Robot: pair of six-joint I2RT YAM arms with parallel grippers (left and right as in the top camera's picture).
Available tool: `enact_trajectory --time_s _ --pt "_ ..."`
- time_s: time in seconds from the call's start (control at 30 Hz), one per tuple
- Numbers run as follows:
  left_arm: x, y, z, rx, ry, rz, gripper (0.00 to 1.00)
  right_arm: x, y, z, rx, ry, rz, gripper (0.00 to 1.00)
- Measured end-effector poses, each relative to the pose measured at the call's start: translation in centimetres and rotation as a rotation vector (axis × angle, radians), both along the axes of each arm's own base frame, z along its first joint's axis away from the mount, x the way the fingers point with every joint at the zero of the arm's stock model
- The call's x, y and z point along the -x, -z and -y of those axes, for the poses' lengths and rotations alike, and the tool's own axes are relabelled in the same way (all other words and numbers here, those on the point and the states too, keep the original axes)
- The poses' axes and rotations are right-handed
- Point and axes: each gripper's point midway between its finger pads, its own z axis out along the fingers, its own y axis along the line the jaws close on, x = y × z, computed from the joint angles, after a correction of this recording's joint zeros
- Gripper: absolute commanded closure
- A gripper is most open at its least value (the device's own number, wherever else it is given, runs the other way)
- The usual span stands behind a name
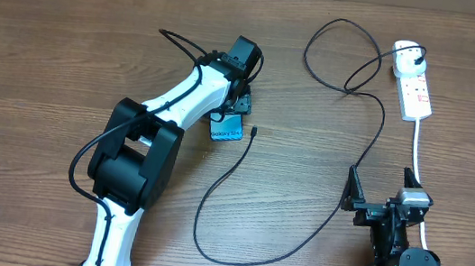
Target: Plug charger to phone and switch on socket
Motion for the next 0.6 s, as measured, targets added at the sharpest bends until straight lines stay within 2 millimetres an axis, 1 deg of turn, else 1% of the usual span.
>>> enact_trajectory --time_s 0.17,0.4,0.6 --pt "0.5 -0.2 0.6 0.036 0.009 -0.022 0.27 0.0 0.0 0.0 0.0 0.0 0.0 0.0" --pt "0.6 -1.6 1.0 0.074 -0.007 -0.013 0.27 0.0 0.0 0.0 0.0 0.0 0.0 0.0" --pt "0.9 -1.7 1.5 0.12 -0.014 -0.035 0.27 0.0 0.0 0.0 0.0 0.0 0.0 0.0"
